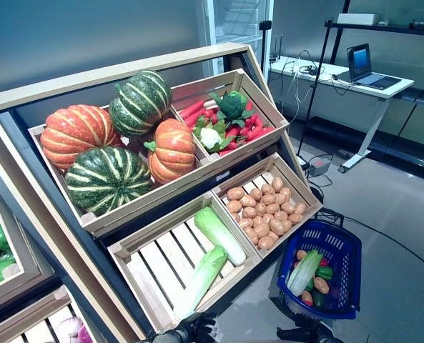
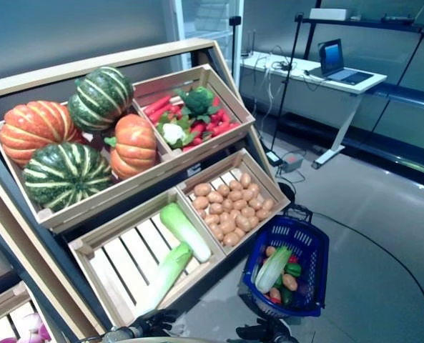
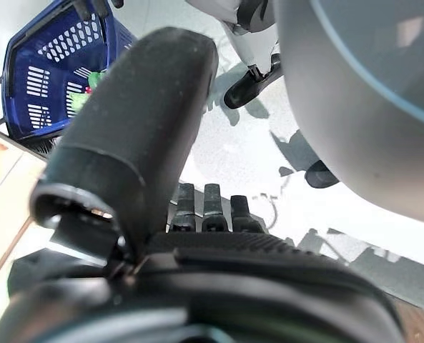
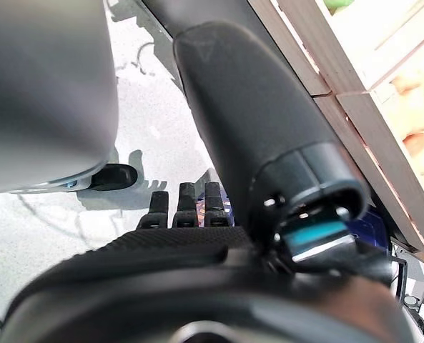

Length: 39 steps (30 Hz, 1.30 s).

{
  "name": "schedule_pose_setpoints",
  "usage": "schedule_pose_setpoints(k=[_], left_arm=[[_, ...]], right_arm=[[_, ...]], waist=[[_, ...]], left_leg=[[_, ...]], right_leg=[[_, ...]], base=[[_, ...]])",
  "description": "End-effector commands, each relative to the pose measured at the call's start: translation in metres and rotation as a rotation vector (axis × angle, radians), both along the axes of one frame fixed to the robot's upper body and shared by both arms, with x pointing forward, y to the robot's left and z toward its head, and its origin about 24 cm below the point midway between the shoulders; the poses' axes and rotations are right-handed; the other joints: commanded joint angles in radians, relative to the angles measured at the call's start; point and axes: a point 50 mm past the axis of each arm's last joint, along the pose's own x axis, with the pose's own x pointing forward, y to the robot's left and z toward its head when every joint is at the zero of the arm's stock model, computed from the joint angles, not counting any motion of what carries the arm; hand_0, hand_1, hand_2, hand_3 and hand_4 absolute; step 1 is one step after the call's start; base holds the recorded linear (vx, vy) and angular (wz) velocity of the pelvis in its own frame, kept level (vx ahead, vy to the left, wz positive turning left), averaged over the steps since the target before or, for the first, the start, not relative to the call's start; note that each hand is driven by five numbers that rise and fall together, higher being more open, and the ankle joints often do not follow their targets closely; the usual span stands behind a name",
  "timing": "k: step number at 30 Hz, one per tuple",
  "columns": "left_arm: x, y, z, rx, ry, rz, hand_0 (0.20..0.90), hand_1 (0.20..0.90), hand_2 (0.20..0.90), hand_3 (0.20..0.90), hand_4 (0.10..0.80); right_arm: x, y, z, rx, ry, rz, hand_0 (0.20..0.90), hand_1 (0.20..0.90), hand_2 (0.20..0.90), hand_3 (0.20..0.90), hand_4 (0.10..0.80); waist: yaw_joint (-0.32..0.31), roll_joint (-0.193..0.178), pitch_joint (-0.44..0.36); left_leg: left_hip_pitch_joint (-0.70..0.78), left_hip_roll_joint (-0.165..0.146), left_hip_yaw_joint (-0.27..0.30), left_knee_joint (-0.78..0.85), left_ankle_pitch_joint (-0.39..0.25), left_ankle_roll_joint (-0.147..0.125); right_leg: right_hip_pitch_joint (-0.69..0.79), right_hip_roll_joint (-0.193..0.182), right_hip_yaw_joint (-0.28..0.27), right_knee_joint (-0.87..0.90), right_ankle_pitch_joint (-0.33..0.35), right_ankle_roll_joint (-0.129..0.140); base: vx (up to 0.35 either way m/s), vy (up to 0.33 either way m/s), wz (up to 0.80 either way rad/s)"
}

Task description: Put vegetables into the basket

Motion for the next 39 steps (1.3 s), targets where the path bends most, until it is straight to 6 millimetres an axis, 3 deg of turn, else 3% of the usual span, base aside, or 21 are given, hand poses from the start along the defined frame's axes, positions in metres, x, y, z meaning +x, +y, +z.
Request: schedule_pose_setpoints(k=[1, 6, 14, 16, 23, 26, 30, 37, 39], left_arm=[[0.014, -0.015, 0.005, -0.064, -0.071, -0.071, 0.9, 0.9, 0.9, 0.9, 0.8], [0.015, -0.017, 0.007, -0.16, -0.054, -0.007, 0.9, 0.9, 0.9, 0.9, 0.8], [0.022, -0.016, 0.015, -0.485, -0.028, 0.216, 0.9, 0.9, 0.9, 0.9, 0.8], [0.041, -0.017, 0.027, -0.63, -0.113, 0.264, 0.9, 0.9, 0.9, 0.9, 0.8], [0.088, -0.015, 0.059, -0.788, -0.374, 0.478, 0.9, 0.9, 0.9, 0.9, 0.8], [0.097, -0.012, 0.068, -0.743, -0.49, 0.517, 0.9, 0.9, 0.9, 0.9, 0.8], [0.114, 0.002, 0.084, -0.499, -0.692, 0.562, 0.9, 0.9, 0.9, 0.9, 0.8], [0.136, 0.006, 0.108, 0.07, -0.991, 0.343, 0.9, 0.9, 0.9, 0.9, 0.8], [0.139, 0.004, 0.111, 0.141, -1.03, 0.288, 0.9, 0.9, 0.9, 0.9, 0.8]], right_arm=[[0.015, 0.019, 0.0, 0.035, -0.027, 0.077, 0.9, 0.9, 0.9, 0.9, 0.8], [0.016, 0.018, 0.0, 0.032, -0.027, 0.073, 0.9, 0.9, 0.9, 0.9, 0.8], [0.016, 0.015, 0.001, 0.03, -0.021, 0.077, 0.9, 0.9, 0.9, 0.9, 0.8], [0.019, 0.013, 0.002, 0.029, -0.021, 0.082, 0.9, 0.9, 0.9, 0.9, 0.8], [0.019, 0.014, 0.002, 0.03, -0.024, 0.071, 0.9, 0.9, 0.9, 0.9, 0.8], [0.016, 0.016, 0.001, 0.034, -0.021, 0.059, 0.9, 0.9, 0.9, 0.9, 0.8], [0.012, 0.017, 0.0, 0.038, -0.019, 0.048, 0.9, 0.9, 0.9, 0.9, 0.8], [0.005, 0.019, -0.001, 0.039, -0.011, 0.052, 0.9, 0.9, 0.9, 0.9, 0.8], [0.004, 0.018, -0.001, 0.039, -0.012, 0.049, 0.9, 0.9, 0.9, 0.9, 0.8]], waist=[[0.011, -0.029, 0.048], [0.014, -0.027, 0.048], [0.016, -0.025, 0.05], [0.019, -0.022, 0.053], [0.034, -0.023, 0.054], [0.039, -0.027, 0.052], [0.043, -0.031, 0.051], [0.03, -0.039, 0.061], [0.027, -0.039, 0.063]], left_leg=[[-0.029, -0.065, -0.036, 0.009, -0.009, 0.038], [-0.032, -0.067, -0.038, 0.009, -0.007, 0.038], [-0.032, -0.068, -0.036, 0.009, -0.005, 0.035], [-0.033, -0.068, -0.036, 0.009, -0.005, 0.036], [-0.033, -0.069, -0.046, 0.009, -0.001, 0.037], [-0.033, -0.069, -0.05, 0.009, 0.0, 0.037], [-0.03, -0.069, -0.053, 0.009, 0.002, 0.037], [-0.021, -0.067, -0.042, 0.009, -0.001, 0.04], [-0.019, -0.066, -0.038, 0.009, -0.003, 0.041]], right_leg=[[0.052, 0.012, 0.004, 0.006, -0.015, -0.026], [0.049, 0.011, 0.003, 0.006, -0.015, -0.026], [0.049, 0.009, 0.002, 0.006, -0.012, -0.026], [0.048, 0.007, 0.003, 0.006, -0.01, -0.026], [0.051, 0.003, -0.006, 0.006, -0.007, -0.029], [0.054, 0.003, -0.01, 0.006, -0.008, -0.03], [0.058, 0.003, -0.013, 0.006, -0.01, -0.032], [0.067, 0.009, -0.003, 0.006, -0.014, -0.035], [0.068, 0.009, -0.002, 0.006, -0.015, -0.035]], base=[[-0.035, 0.011, 0.0], [-0.006, 0.002, 0.0], [0.0, 0.0, 0.0], [0.0, 0.0, 0.0], [0.0, 0.0, 0.0], [0.006, -0.006, 0.03], [0.015, -0.005, 0.05], [0.005, -0.001, 0.01], [0.016, 0.012, 0.0]])
